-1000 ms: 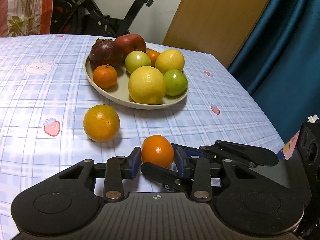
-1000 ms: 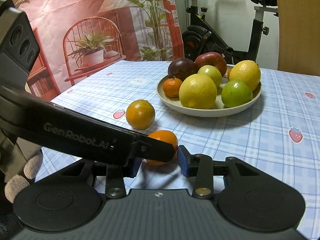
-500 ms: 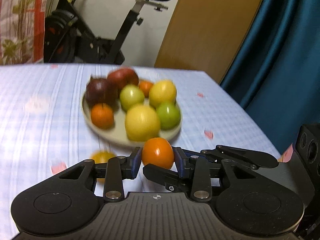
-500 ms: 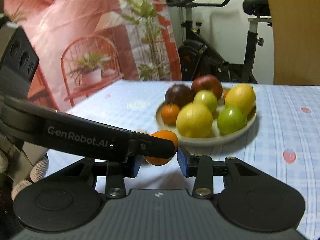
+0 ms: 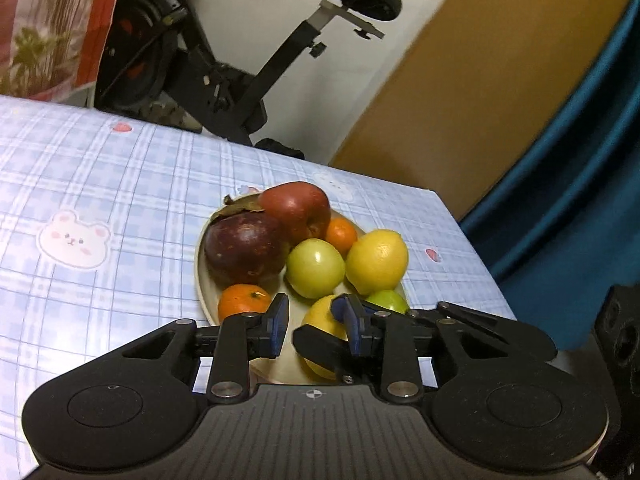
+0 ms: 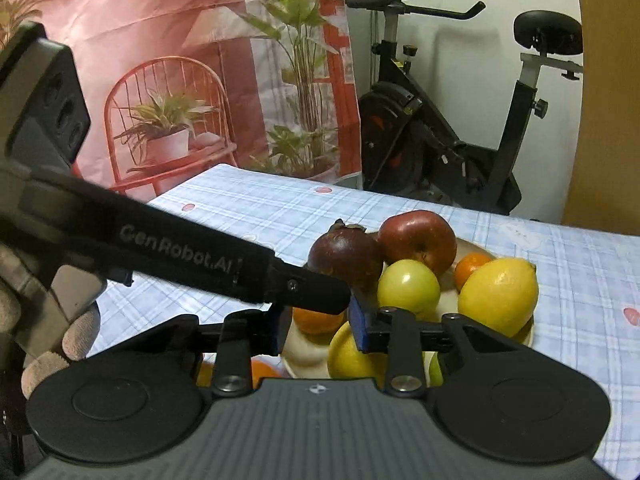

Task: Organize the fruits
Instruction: 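Grip the tangerine with both tools and lower it onto the plate, then move both tools to the second tangerine and close around it, then lower the second tangerine onto the plate and open both tools, then move both tools to the orange-yellow citrus and close around it, then lower the citrus onto the plate and open both tools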

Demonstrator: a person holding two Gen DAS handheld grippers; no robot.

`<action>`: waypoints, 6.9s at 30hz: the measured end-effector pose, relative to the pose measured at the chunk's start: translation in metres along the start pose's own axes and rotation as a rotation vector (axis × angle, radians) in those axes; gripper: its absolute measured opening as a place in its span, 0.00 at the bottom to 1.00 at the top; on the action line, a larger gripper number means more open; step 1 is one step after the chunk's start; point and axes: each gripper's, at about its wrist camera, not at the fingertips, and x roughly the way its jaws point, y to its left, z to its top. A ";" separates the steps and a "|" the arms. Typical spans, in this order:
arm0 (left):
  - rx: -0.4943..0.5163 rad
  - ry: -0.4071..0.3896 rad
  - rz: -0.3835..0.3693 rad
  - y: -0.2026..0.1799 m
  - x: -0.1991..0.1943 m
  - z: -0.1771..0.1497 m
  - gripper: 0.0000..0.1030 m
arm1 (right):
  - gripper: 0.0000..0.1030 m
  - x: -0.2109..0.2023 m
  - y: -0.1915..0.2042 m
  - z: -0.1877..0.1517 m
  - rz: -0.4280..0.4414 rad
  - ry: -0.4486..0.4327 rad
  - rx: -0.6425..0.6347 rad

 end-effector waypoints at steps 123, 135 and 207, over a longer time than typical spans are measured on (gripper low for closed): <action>0.122 0.119 0.082 0.036 -0.087 -0.062 0.54 | 0.52 -0.015 0.081 -0.057 0.178 0.059 -0.002; 0.094 0.165 0.098 0.039 -0.072 -0.083 0.54 | 0.47 -0.012 0.066 -0.072 0.234 0.049 0.062; 0.096 0.064 0.075 -0.017 0.025 0.012 0.44 | 0.44 0.010 -0.027 -0.012 -0.017 -0.061 0.102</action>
